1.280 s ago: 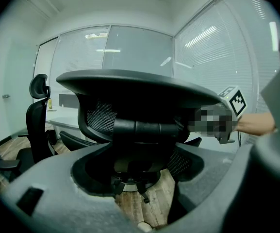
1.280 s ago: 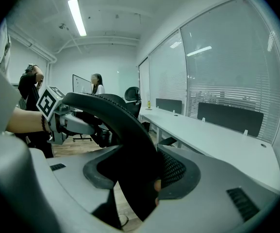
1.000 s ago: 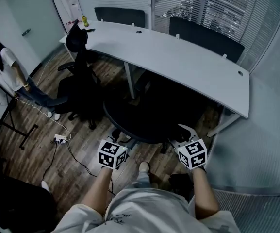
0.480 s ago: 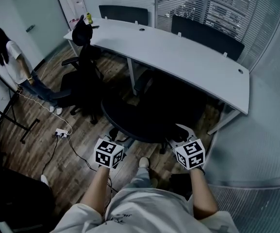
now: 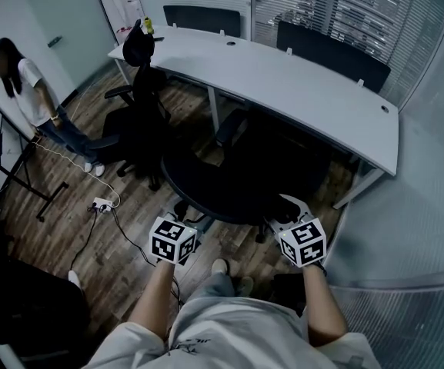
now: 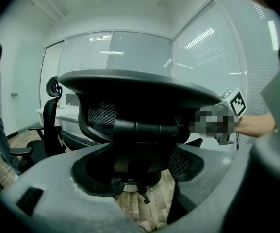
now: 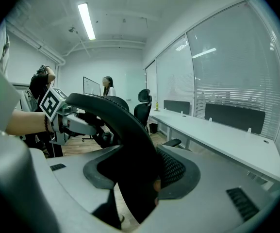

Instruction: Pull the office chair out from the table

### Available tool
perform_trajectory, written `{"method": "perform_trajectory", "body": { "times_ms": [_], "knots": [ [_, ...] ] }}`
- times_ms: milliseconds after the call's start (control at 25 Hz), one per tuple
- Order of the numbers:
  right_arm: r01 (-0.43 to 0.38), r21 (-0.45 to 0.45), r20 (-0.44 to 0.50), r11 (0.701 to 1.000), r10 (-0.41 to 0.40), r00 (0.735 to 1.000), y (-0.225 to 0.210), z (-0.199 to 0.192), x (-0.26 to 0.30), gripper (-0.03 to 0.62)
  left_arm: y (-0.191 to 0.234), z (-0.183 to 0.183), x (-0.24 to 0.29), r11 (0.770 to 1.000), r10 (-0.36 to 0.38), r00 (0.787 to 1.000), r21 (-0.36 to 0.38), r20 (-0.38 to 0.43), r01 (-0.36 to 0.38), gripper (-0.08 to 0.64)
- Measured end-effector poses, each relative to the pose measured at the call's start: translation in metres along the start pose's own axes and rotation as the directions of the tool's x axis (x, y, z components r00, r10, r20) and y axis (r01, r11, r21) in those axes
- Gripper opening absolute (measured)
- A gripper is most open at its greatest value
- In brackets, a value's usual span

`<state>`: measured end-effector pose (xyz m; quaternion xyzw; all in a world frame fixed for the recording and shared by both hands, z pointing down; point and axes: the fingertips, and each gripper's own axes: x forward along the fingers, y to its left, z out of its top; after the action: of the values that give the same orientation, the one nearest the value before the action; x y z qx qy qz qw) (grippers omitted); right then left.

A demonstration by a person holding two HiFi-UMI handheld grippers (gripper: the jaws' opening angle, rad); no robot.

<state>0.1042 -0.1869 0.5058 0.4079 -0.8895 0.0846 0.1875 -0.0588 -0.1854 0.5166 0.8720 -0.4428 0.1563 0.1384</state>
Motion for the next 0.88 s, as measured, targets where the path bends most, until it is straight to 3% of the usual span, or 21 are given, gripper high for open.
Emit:
{"method": "perform_trajectory", "body": {
  "times_ms": [880],
  "knots": [
    [0.021, 0.018, -0.015, 1.000, -0.021, 1.000, 0.070, -0.009, -0.018, 0.198, 0.001, -0.027, -0.063, 1.000, -0.022, 1.000, 0.008, 0.008, 0.022, 0.325]
  ]
}}
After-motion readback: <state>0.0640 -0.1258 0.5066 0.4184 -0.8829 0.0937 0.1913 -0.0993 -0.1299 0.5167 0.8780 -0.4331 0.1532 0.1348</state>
